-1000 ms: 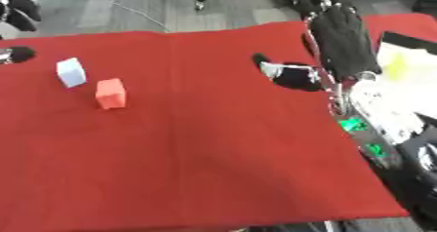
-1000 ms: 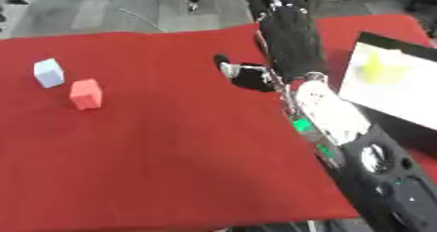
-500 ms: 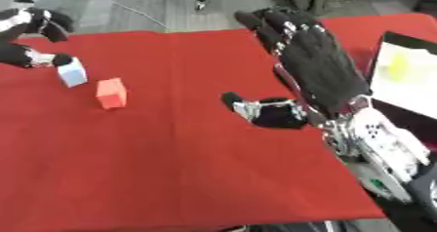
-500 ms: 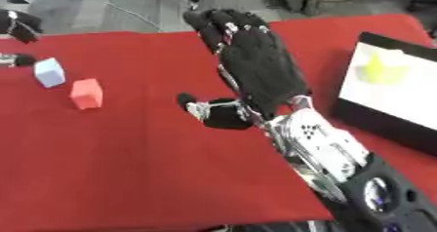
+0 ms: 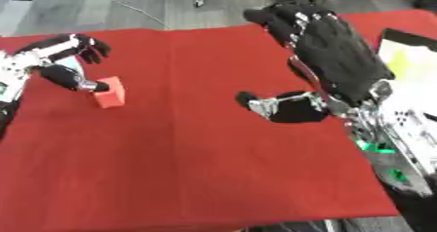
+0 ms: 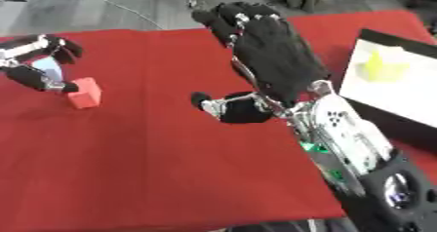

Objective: Pick up the objects with one hand, pass them to the other hand, and then place them into the box on the other side of the table.

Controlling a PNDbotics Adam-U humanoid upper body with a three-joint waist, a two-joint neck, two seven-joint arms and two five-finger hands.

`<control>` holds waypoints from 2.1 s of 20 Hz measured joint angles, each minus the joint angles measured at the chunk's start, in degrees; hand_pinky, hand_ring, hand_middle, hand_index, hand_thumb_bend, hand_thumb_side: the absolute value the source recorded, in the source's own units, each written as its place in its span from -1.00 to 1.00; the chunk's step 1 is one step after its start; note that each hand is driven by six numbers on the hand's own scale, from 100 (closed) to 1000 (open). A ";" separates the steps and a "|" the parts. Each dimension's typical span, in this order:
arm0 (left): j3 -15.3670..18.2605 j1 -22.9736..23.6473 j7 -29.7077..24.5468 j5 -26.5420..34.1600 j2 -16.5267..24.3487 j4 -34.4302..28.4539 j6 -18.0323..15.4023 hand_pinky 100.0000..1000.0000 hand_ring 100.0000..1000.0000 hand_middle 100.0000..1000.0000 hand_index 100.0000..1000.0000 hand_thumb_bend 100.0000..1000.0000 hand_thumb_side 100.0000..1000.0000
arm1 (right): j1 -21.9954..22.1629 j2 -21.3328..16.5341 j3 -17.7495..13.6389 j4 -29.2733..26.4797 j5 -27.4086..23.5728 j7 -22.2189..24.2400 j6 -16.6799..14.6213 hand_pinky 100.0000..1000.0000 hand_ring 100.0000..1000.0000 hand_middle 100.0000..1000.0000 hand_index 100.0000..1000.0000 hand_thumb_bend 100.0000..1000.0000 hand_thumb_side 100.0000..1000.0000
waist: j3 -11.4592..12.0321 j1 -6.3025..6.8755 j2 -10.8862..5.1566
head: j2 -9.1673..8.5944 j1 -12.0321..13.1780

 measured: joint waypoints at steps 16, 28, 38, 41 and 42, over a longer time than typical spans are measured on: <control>7.35 -0.03 31.45 -55.20 -7.72 6.80 3.48 0.28 0.07 0.03 0.43 -0.11 -0.77 | 0.46 0.21 -0.16 -0.01 -0.82 -0.50 0.38 0.42 0.57 0.43 0.80 -0.02 -0.24 | -0.41 -0.82 0.77 | 0.00 0.41; 11.15 0.40 33.18 -46.78 -7.00 4.50 -4.99 0.28 -0.18 -0.35 0.02 -1.00 -0.88 | 0.84 0.33 -0.55 -0.01 -0.69 -0.29 0.85 0.42 0.57 0.44 0.80 -0.06 -0.22 | 1.18 -0.74 0.71 | 0.00 -0.49; 6.38 6.81 8.78 2.04 2.41 -19.68 -8.12 0.38 -0.21 -0.38 -0.04 -1.00 -0.55 | 0.36 -1.51 0.17 -0.01 -0.24 3.28 1.89 0.57 0.58 0.48 0.84 -0.08 -0.22 | 3.76 0.07 -0.36 | 0.00 -2.34; 3.10 8.38 -1.02 16.74 2.50 -26.84 -4.38 0.40 -0.20 -0.38 -0.03 -1.00 -0.36 | -1.58 -2.12 1.31 -0.01 -0.50 5.58 0.82 0.68 0.60 0.52 0.87 -0.10 -0.21 | 4.63 0.24 -0.68 | 0.00 -2.72; 1.85 8.61 -4.24 20.98 2.31 -28.91 -2.61 0.41 -0.20 -0.37 -0.03 -1.00 -0.33 | -2.32 -2.18 1.70 -0.01 -0.66 6.41 0.30 0.71 0.60 0.53 0.88 -0.10 -0.20 | 4.81 0.24 -0.76 | 0.00 -2.79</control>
